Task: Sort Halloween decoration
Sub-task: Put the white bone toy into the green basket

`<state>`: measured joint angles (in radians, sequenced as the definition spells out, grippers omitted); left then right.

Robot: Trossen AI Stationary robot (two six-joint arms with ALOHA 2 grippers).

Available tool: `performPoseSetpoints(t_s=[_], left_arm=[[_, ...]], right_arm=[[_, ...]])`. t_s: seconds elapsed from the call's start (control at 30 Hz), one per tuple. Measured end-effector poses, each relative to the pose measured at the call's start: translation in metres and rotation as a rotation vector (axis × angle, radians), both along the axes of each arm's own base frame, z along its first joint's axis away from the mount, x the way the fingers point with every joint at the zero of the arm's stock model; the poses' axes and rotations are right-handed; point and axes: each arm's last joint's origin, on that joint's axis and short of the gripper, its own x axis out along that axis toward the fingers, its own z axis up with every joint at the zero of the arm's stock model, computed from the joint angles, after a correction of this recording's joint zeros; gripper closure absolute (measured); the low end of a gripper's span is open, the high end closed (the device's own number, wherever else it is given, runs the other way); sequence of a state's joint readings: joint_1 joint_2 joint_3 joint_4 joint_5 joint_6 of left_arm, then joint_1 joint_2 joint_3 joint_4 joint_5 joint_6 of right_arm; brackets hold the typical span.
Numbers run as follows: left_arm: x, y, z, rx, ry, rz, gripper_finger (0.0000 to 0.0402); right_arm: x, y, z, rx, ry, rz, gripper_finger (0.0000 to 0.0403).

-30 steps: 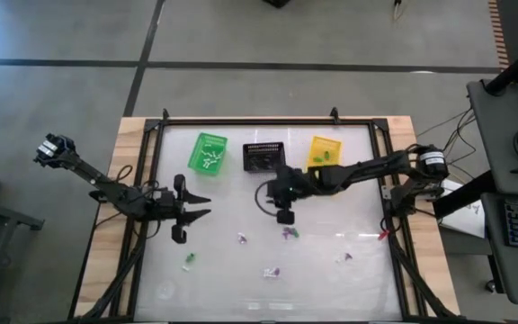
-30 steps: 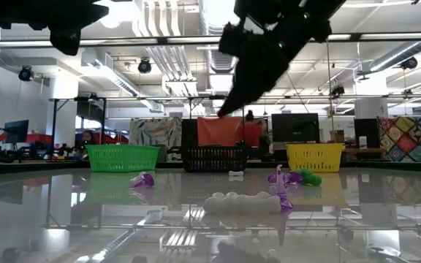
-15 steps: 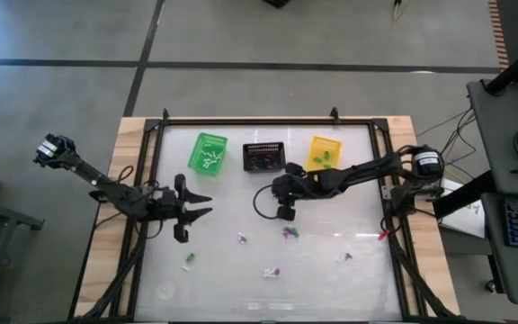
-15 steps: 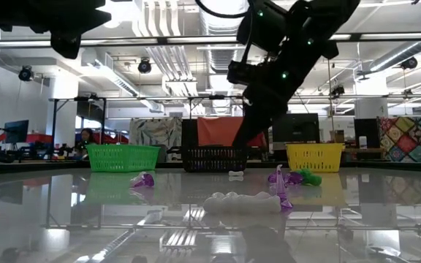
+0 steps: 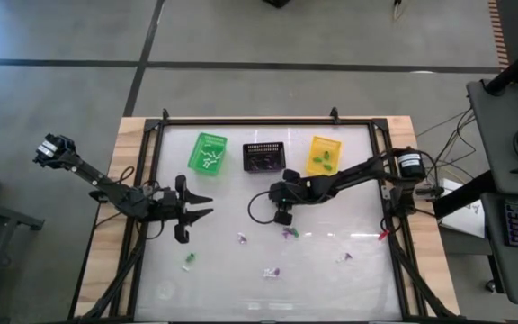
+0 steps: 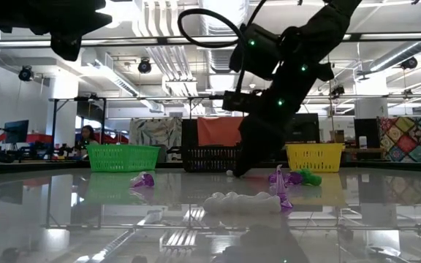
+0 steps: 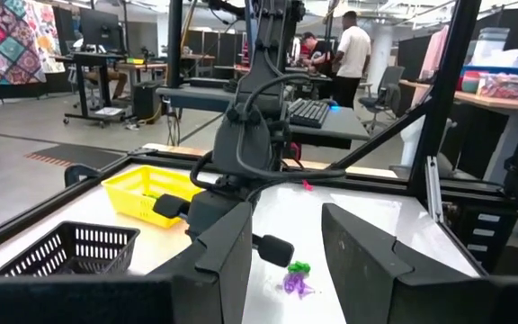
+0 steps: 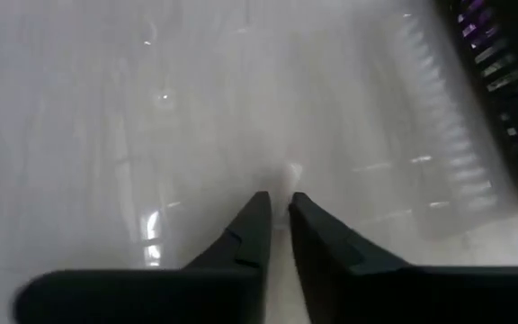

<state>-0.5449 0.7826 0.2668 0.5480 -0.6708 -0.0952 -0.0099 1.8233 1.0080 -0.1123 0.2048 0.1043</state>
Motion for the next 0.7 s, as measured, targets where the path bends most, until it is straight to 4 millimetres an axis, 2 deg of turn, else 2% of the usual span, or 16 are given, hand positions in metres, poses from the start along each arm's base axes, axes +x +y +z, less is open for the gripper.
performPoseSetpoints(t_s=[0.1,0.33,0.5,0.7], left_arm=[[0.0,0.0,-0.001,0.002,0.003,0.0,0.0282],[0.002,-0.001,-0.003,0.009,0.015,0.0,0.0282],[0.002,-0.001,-0.002,0.005,0.014,0.0,0.0282],[0.002,-0.001,-0.002,0.005,0.013,0.0,0.0282]], right_arm=[[0.0,-0.002,-0.002,0.015,0.004,0.003,0.0388],[0.001,-0.002,0.009,0.031,-0.049,0.045,0.0394],[0.01,-0.001,0.032,0.056,-0.226,0.091,0.0394],[0.024,-0.003,0.049,0.058,-0.455,0.135,0.0394]])
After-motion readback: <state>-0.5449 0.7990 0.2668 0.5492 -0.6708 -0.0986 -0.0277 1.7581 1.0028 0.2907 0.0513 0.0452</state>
